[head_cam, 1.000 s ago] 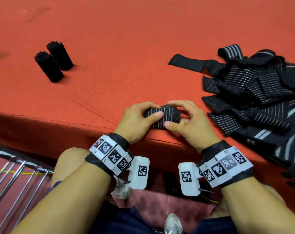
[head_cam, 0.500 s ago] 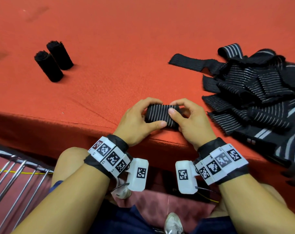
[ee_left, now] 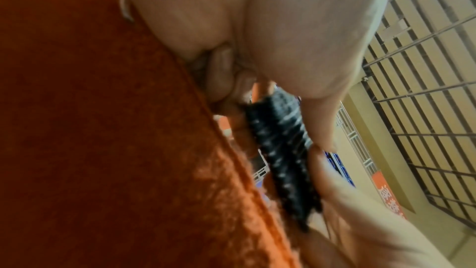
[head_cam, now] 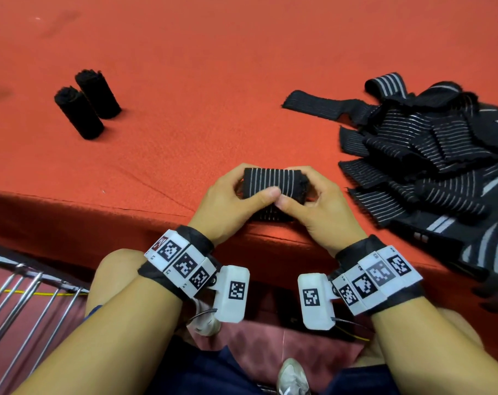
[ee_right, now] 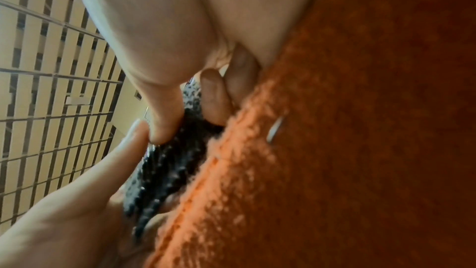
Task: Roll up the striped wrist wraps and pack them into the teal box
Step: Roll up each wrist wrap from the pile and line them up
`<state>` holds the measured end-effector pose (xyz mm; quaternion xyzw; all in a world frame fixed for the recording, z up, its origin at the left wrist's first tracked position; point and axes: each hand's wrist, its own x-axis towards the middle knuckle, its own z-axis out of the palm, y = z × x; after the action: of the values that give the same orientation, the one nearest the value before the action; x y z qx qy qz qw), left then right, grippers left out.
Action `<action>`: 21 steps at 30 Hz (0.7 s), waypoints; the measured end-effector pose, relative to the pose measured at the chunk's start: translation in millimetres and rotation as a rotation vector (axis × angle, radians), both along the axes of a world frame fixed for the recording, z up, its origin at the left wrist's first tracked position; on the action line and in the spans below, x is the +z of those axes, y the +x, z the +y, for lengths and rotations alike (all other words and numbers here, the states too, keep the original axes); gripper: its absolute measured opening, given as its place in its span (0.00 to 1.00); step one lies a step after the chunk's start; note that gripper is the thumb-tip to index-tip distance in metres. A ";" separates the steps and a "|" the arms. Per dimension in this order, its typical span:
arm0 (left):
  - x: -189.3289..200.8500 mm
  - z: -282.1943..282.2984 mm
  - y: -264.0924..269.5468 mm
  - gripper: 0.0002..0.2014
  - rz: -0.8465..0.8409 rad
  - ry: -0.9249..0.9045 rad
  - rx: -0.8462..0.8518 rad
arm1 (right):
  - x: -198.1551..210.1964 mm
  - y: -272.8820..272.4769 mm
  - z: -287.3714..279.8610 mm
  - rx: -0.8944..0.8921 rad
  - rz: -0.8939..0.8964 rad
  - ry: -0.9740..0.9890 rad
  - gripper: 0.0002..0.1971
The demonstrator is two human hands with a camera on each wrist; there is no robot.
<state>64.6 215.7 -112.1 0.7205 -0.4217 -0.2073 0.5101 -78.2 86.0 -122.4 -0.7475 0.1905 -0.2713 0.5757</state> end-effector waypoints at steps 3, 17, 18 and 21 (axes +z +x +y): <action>0.1 5.4 -0.6 0.26 0.061 -0.014 -0.074 | 1.8 0.9 1.1 -0.041 0.054 0.042 0.11; 2.7 5.0 -2.5 0.09 0.083 -0.009 -0.057 | 10.8 -5.6 7.0 0.050 0.021 0.109 0.25; 2.5 4.9 -2.3 0.10 0.075 0.006 -0.065 | 10.8 -5.3 7.8 0.032 0.003 0.115 0.21; 4.1 6.4 -3.1 0.14 0.084 0.028 -0.122 | 8.4 -6.1 7.4 -0.013 -0.044 0.114 0.12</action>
<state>61.5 222.1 -108.0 0.6913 -0.4401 -0.2738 0.5035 -84.4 93.4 -114.1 -0.7061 0.1978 -0.2802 0.6195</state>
